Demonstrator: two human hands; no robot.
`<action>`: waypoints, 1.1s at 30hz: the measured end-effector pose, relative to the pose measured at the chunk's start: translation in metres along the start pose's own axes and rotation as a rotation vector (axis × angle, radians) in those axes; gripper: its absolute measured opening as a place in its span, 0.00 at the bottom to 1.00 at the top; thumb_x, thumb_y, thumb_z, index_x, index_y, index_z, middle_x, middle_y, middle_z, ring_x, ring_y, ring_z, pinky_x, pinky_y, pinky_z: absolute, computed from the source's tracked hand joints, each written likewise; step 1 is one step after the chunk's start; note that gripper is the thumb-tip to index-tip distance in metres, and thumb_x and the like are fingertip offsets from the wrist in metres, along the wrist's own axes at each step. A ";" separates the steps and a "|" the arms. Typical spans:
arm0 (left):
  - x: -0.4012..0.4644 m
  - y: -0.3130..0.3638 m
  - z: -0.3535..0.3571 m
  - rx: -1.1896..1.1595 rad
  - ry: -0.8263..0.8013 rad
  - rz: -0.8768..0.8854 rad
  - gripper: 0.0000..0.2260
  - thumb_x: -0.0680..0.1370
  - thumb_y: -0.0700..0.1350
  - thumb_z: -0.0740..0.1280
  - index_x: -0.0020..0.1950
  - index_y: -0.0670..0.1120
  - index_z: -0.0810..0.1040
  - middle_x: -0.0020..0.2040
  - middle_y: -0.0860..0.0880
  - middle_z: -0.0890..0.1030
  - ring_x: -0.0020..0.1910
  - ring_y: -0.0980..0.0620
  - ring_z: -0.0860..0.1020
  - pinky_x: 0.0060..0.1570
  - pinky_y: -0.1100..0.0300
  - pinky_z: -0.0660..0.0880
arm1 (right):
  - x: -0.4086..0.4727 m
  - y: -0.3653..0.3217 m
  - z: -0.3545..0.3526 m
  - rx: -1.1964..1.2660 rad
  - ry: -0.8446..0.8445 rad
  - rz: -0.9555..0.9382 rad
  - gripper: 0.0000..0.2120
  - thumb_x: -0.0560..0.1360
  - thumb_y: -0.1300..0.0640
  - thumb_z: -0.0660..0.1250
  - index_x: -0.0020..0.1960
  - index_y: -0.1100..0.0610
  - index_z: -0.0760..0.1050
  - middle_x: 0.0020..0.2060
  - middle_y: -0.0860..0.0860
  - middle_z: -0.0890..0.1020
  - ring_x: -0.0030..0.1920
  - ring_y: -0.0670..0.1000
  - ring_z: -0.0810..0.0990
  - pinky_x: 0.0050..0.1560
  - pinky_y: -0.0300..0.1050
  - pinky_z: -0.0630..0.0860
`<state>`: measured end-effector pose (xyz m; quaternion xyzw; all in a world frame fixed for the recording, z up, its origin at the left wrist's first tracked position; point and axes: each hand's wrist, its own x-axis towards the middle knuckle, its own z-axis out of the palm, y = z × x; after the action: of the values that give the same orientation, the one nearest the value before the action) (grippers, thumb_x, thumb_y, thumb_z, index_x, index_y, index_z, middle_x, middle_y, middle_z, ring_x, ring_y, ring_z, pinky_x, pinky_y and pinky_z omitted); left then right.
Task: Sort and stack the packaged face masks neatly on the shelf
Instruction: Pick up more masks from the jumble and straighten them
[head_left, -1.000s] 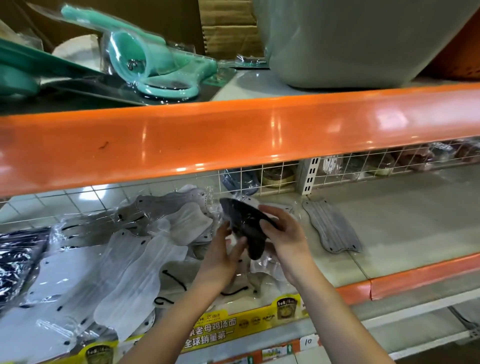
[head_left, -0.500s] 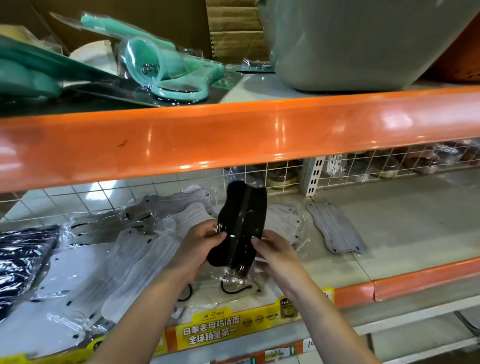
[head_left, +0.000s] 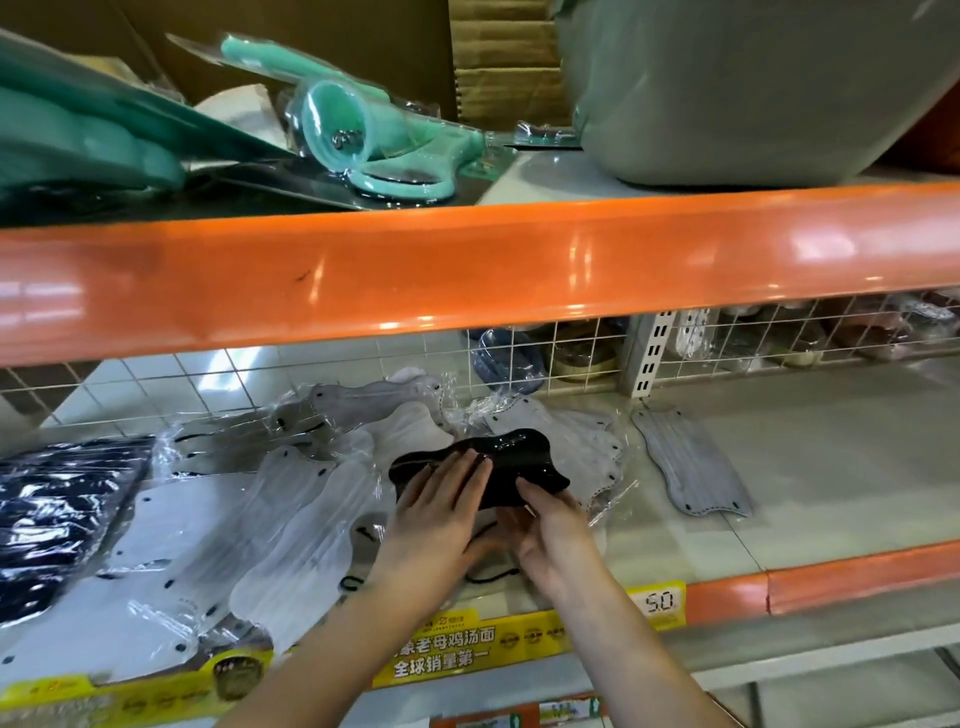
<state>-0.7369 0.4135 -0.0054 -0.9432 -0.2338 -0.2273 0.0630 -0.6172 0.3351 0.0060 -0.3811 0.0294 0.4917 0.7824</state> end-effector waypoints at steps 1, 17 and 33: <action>-0.003 0.000 0.002 -0.026 0.021 0.013 0.25 0.71 0.52 0.69 0.66 0.43 0.74 0.64 0.43 0.77 0.61 0.45 0.78 0.58 0.48 0.75 | -0.001 0.003 0.001 0.022 -0.031 0.011 0.10 0.77 0.71 0.60 0.55 0.64 0.75 0.39 0.59 0.83 0.36 0.54 0.83 0.32 0.43 0.79; -0.033 -0.079 -0.034 -0.011 0.196 -0.004 0.15 0.70 0.39 0.61 0.52 0.42 0.84 0.50 0.47 0.84 0.48 0.47 0.83 0.49 0.53 0.79 | -0.004 0.069 0.042 -1.902 -0.324 -1.205 0.26 0.67 0.60 0.53 0.61 0.61 0.77 0.55 0.54 0.81 0.56 0.54 0.80 0.61 0.48 0.75; -0.120 -0.211 -0.071 0.088 0.252 -0.173 0.18 0.69 0.38 0.57 0.50 0.43 0.84 0.48 0.47 0.85 0.46 0.47 0.83 0.48 0.56 0.78 | -0.003 0.199 0.152 -1.923 -0.450 -1.231 0.18 0.63 0.61 0.65 0.53 0.61 0.81 0.46 0.54 0.83 0.46 0.54 0.83 0.49 0.44 0.80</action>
<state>-0.9585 0.5340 0.0053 -0.8799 -0.3142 -0.3380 0.1130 -0.8263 0.4731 0.0021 -0.6717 -0.6853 -0.0952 0.2647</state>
